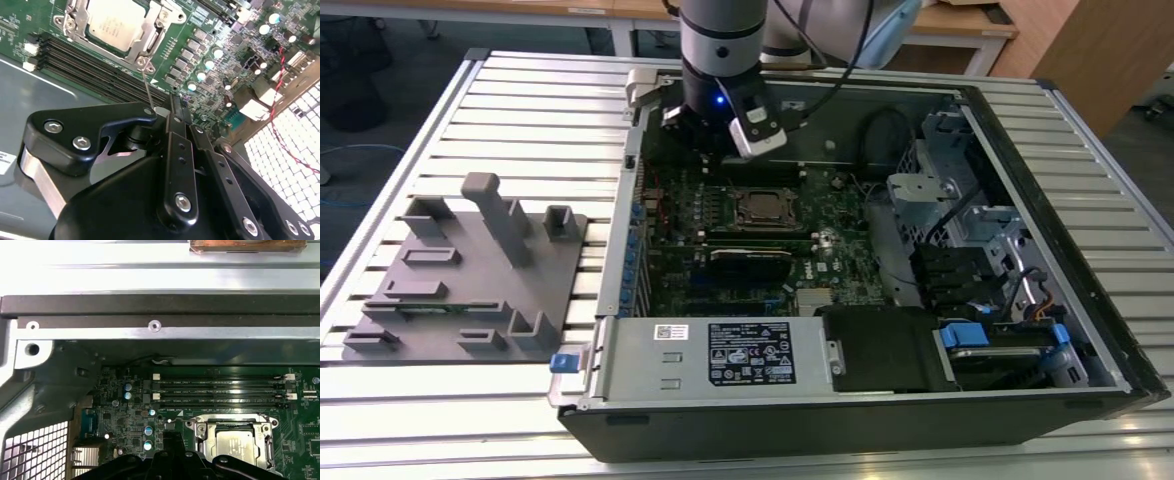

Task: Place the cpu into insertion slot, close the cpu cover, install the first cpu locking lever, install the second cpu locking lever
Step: 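Install the first cpu locking lever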

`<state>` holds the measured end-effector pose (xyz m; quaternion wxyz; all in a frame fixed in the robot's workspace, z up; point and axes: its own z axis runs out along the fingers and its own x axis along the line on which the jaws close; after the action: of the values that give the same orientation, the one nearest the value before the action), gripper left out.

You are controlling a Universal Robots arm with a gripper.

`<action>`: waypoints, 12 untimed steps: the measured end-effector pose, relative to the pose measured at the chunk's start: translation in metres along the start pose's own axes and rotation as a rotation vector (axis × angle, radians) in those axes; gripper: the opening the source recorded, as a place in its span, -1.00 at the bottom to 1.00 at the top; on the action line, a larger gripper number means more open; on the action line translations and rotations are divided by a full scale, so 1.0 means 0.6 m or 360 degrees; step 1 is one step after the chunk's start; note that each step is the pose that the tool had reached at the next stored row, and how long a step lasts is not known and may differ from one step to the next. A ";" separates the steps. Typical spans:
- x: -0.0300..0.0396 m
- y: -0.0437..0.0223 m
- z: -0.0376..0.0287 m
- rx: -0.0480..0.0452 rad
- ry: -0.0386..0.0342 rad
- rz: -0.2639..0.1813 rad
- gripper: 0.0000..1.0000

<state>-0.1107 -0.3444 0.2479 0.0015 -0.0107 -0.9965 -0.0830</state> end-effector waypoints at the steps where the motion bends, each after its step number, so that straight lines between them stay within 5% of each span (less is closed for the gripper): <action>1: 0.002 0.000 0.000 0.0000 0.0000 0.0000 -0.80; 6: 0.010 -0.002 0.000 -0.0003 -0.0001 0.0000 -0.80; 12: 0.014 -0.004 0.000 -0.0052 0.0000 0.0000 -0.80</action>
<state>-0.1192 -0.3465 0.2477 0.0014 -0.0107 -0.9950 -0.0991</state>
